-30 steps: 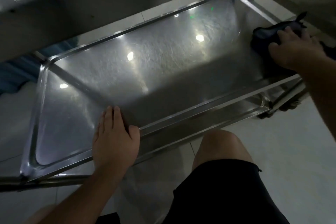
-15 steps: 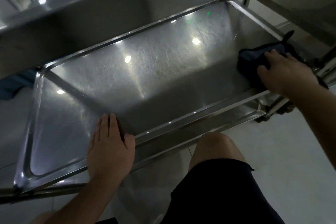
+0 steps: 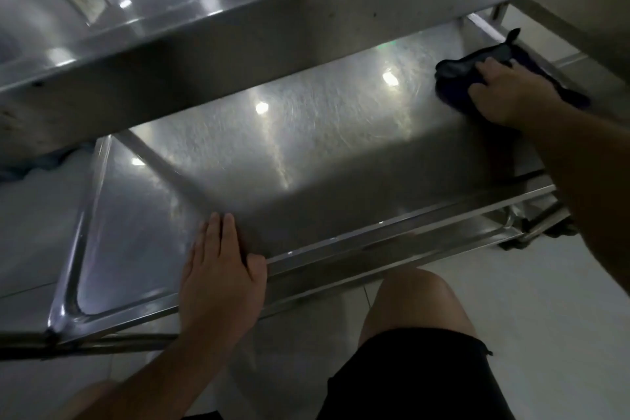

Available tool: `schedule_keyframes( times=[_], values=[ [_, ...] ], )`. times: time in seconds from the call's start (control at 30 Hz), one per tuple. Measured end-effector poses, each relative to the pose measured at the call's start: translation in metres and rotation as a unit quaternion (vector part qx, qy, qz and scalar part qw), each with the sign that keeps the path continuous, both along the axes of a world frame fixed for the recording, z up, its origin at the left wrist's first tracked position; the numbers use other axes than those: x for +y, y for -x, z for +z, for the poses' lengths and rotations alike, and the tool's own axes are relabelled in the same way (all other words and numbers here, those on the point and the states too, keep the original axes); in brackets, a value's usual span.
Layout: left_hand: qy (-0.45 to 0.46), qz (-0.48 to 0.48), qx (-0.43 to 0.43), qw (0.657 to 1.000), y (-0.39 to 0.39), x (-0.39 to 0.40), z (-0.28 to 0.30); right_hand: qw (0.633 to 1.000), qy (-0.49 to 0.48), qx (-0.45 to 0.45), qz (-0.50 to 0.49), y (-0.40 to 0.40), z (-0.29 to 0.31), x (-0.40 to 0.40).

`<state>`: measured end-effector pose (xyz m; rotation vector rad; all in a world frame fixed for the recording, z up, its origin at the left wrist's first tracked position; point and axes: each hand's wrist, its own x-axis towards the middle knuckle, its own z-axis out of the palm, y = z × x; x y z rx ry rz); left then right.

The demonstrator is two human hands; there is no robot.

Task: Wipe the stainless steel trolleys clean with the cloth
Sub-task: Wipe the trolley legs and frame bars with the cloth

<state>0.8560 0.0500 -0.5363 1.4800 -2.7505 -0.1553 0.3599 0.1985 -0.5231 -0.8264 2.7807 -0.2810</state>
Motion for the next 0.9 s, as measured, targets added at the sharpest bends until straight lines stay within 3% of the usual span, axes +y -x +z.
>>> schedule_keyframes(
  times=[0.17,0.3,0.37,0.43,0.53,0.6,0.67,0.77,0.9],
  values=[
    [-0.001,-0.001,0.012,1.000,0.000,0.001,0.001,0.993,0.018,0.007,0.118,-0.086,0.009,-0.017],
    [-0.001,-0.004,0.010,1.000,0.000,0.002,0.004,0.960,0.027,0.020,0.279,-0.154,0.006,-0.019],
    [-0.010,-0.007,0.007,1.000,0.000,0.002,0.006,0.951,0.031,0.010,0.307,-0.155,0.006,-0.001],
    [-0.014,-0.010,0.009,1.000,0.000,0.002,0.006,0.962,0.037,0.017,0.271,-0.128,0.004,0.020],
    [-0.015,-0.009,0.016,1.000,-0.001,0.001,0.005,0.994,0.016,0.045,0.100,-0.049,-0.003,0.048],
    [-0.013,-0.008,0.013,1.000,-0.001,0.000,0.002,0.999,-0.004,0.045,-0.020,0.001,-0.008,0.056],
    [-0.009,-0.007,0.011,1.000,0.000,0.000,0.000,0.997,-0.008,0.030,-0.072,0.019,-0.009,0.040],
    [-0.009,0.000,0.007,1.000,0.001,-0.001,-0.002,0.999,0.011,0.015,-0.034,-0.025,0.001,-0.024],
    [-0.015,0.003,0.007,1.000,0.002,-0.001,-0.001,0.995,0.050,0.010,0.089,-0.151,0.013,-0.110]
  ],
)
